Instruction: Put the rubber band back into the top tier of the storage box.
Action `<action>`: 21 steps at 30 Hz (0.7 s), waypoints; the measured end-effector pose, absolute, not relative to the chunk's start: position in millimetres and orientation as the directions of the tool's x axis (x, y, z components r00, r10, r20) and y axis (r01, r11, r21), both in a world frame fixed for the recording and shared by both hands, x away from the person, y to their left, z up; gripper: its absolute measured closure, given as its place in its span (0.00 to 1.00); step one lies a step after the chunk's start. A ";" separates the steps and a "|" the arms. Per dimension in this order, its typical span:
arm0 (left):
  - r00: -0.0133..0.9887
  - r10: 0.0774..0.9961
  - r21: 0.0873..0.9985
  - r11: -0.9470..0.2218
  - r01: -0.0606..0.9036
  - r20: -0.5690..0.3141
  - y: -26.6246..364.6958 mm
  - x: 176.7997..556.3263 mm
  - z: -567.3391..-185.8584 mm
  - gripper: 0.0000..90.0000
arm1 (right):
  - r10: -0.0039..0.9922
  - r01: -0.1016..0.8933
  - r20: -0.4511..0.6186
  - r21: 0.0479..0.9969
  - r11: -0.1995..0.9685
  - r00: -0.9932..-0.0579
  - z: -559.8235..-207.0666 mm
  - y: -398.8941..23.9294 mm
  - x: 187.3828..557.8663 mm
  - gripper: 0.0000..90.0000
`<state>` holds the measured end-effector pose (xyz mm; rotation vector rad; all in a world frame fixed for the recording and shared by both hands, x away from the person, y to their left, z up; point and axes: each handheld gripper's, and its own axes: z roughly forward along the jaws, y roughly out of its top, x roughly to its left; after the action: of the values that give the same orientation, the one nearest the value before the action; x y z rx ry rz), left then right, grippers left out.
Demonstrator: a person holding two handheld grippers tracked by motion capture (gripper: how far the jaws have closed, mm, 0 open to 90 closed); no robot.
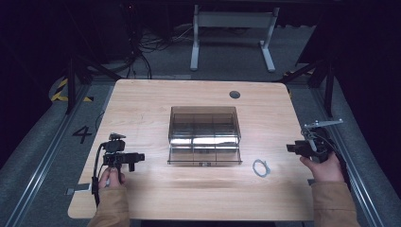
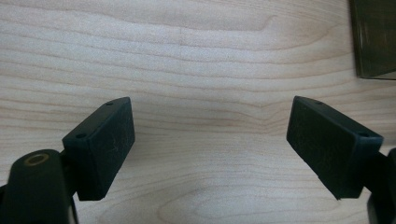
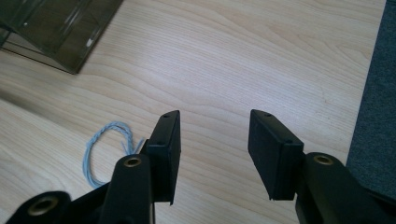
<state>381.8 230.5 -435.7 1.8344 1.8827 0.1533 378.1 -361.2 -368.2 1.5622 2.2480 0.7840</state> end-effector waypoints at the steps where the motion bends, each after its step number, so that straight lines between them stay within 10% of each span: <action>1: 0.036 0.962 0.416 0.083 0.906 -0.272 230.5 381.8 -435.5 0.18 | 0.926 0.766 0.065 0.586 0.266 -0.372 -367.2 -359.7 377.7 0.60; 21: 0.046 0.961 0.419 0.076 0.905 -0.274 230.2 383.2 -435.3 0.18 | 0.879 0.777 0.117 0.531 0.338 -0.462 -362.1 -331.8 372.5 0.56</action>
<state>383.2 230.2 -435.3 1.8417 1.8707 0.1505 372.5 -331.8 -362.1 1.5109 2.4070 0.7907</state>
